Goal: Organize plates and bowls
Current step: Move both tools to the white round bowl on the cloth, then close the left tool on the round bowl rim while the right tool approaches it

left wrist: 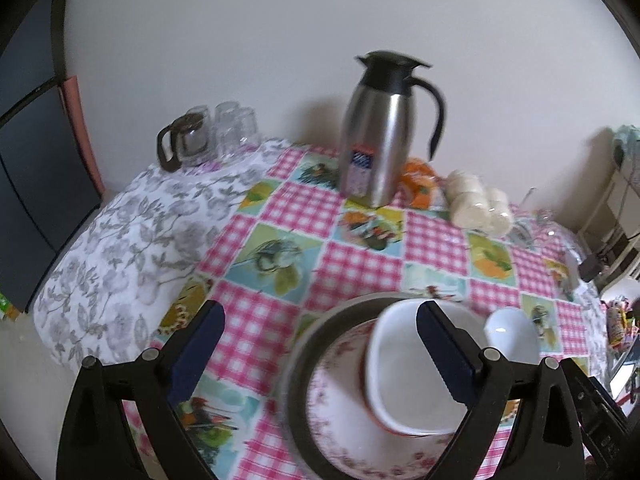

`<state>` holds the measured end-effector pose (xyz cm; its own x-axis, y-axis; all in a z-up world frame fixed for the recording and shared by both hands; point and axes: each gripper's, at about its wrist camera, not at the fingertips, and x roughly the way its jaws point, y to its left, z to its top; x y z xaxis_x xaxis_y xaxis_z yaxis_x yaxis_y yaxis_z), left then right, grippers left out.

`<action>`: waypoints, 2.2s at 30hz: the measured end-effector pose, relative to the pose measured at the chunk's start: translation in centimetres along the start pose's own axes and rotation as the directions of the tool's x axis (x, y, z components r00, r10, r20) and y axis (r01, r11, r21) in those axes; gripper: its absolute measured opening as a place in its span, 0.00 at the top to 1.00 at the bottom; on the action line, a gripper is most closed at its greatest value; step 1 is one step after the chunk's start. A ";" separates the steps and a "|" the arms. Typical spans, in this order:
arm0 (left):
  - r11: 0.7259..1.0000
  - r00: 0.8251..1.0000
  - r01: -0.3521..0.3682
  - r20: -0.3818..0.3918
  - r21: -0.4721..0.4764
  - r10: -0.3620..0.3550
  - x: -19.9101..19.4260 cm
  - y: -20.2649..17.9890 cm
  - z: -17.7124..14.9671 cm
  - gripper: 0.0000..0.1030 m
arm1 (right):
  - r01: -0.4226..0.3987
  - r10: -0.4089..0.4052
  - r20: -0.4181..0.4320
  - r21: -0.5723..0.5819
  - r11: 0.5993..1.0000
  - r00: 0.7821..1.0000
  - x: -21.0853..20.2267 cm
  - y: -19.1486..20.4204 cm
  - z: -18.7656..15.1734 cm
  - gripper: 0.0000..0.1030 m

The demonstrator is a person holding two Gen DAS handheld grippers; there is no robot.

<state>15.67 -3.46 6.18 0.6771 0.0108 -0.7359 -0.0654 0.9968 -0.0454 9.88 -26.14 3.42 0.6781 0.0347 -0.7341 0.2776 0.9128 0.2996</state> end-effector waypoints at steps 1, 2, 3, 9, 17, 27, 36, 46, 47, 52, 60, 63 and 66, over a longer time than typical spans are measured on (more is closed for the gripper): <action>1.000 1.000 0.008 0.011 0.003 -0.008 -0.3 -0.6 0.0 0.06 | 0.008 -0.008 0.006 0.008 1.000 1.000 -0.2 -0.6 0.1 0.00; 1.000 0.999 0.027 0.022 0.007 -0.027 -0.6 -1.3 -0.1 0.06 | 0.019 -0.019 0.013 0.019 1.000 1.000 -0.5 -1.3 0.3 0.00; 0.999 0.999 0.043 0.025 0.009 -0.044 -0.7 -1.8 -0.1 0.06 | 0.027 -0.027 0.018 0.024 0.999 0.999 -0.7 -1.8 0.4 0.00; 0.981 0.981 0.189 0.043 0.044 -0.191 -1.3 -6.4 -0.6 0.06 | 0.055 -0.058 0.038 0.076 0.996 0.998 -1.8 -5.7 1.0 0.00; 0.942 0.952 0.305 -0.024 0.140 -0.305 0.6 -11.9 -2.2 0.06 | 0.092 -0.099 0.036 0.171 0.981 0.994 -1.7 -11.4 1.1 0.00; 0.900 0.914 0.380 -0.236 0.215 -0.330 5.2 -16.7 -2.4 0.06 | 0.117 -0.121 -0.001 0.240 0.964 0.993 1.2 -14.9 0.9 0.00; 0.900 0.915 0.310 -0.353 0.308 -0.195 8.7 -20.8 -2.1 0.06 | 0.094 -0.084 -0.059 0.192 0.977 0.995 5.2 -13.6 0.1 0.04; 0.887 0.900 0.217 -0.435 0.409 -0.019 13.6 -22.8 -3.1 0.17 | 0.037 -0.021 -0.095 0.163 0.986 0.995 8.6 -11.9 -0.4 0.28; 0.885 0.899 0.209 -0.438 0.415 -0.007 14.0 -22.9 -3.2 0.17 | 0.034 -0.018 -0.099 0.163 0.986 0.995 8.8 -11.9 -0.4 0.29; 0.885 0.887 0.186 -0.461 0.427 0.036 15.8 -23.2 -3.4 0.26 | 0.027 -0.006 -0.120 0.173 0.984 0.993 10.3 -11.8 -0.7 0.36; 0.881 0.863 0.187 -0.502 0.435 0.065 18.1 -23.4 -3.9 0.42 | 0.014 0.012 -0.145 0.181 0.983 0.989 12.0 -11.7 -0.9 0.47; 0.876 0.867 0.173 -0.492 0.450 0.081 18.5 -23.4 -4.0 0.45 | 0.001 0.028 -0.149 0.191 0.982 0.988 12.4 -11.7 -1.0 0.50; 0.875 0.865 0.179 -0.495 0.450 0.077 18.8 -23.7 -4.0 0.46 | -0.002 0.031 -0.152 0.186 0.983 0.988 12.7 -11.4 -0.9 0.54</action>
<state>26.96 -27.18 -9.29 0.2176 0.0474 -0.9749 0.3941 0.9095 0.1322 14.70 -35.74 -9.93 0.5749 0.1246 -0.8087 0.3975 0.8213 0.4092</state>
